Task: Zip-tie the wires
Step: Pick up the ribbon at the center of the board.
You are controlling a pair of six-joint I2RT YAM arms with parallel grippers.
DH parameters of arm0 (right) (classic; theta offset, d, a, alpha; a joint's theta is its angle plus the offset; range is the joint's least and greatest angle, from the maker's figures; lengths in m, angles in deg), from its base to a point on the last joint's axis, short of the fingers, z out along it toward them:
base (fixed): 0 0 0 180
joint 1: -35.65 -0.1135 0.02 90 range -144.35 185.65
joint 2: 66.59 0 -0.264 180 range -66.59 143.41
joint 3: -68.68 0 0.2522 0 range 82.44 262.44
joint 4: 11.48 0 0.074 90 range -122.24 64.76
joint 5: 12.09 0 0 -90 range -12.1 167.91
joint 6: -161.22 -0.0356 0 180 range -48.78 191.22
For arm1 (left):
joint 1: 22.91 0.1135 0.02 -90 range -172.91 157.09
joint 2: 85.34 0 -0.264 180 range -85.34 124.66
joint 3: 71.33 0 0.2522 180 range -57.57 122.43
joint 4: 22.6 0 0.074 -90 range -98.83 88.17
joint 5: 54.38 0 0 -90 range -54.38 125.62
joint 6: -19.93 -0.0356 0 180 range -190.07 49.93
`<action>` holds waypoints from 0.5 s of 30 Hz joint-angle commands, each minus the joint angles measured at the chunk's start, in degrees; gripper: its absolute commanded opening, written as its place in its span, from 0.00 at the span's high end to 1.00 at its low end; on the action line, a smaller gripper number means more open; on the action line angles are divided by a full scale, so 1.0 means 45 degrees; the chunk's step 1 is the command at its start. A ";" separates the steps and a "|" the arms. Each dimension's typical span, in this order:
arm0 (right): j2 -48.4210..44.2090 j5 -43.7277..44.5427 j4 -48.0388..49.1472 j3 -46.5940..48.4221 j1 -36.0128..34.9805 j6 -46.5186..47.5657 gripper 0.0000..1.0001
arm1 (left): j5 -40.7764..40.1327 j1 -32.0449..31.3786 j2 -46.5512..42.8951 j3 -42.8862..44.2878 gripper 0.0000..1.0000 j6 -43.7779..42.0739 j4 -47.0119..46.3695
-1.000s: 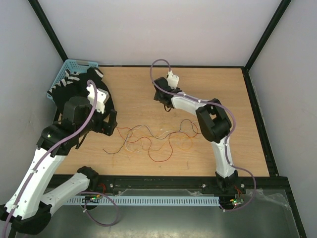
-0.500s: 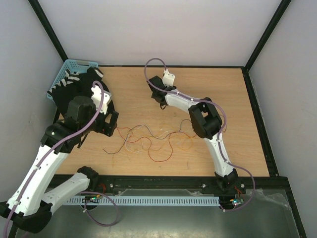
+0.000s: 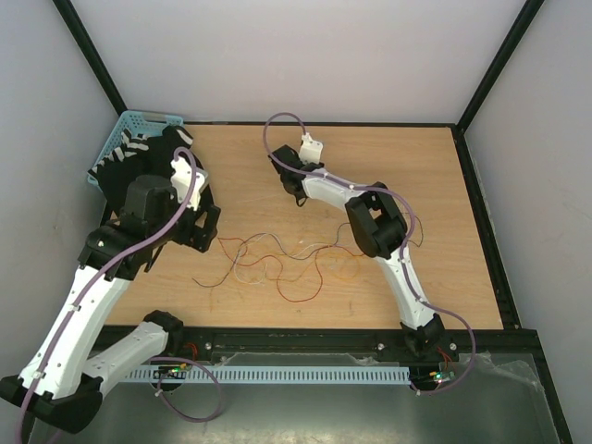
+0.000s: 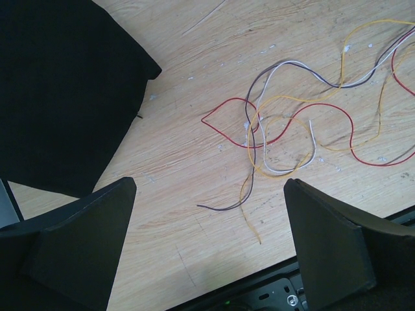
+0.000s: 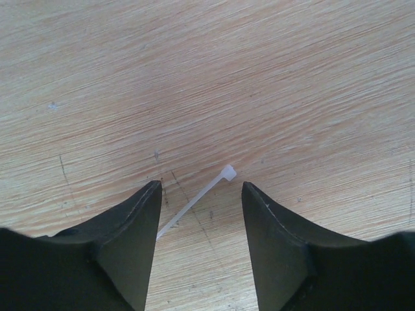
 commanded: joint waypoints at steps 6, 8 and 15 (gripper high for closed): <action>0.0916 0.0379 -0.1103 0.0547 -0.0134 0.0097 0.54 | 0.1155 0.0746 -0.0027 0.0105 0.01 -0.0312 -0.0481; 0.0963 0.0314 -0.1162 0.0620 -0.0151 0.0228 0.63 | 0.1385 0.0847 -0.0045 0.0079 0.01 -0.0303 -0.0500; 0.0910 -0.0046 -0.1246 0.0482 -0.0145 0.0515 0.89 | 0.1859 0.0997 -0.0065 0.0001 0.01 -0.0274 -0.0570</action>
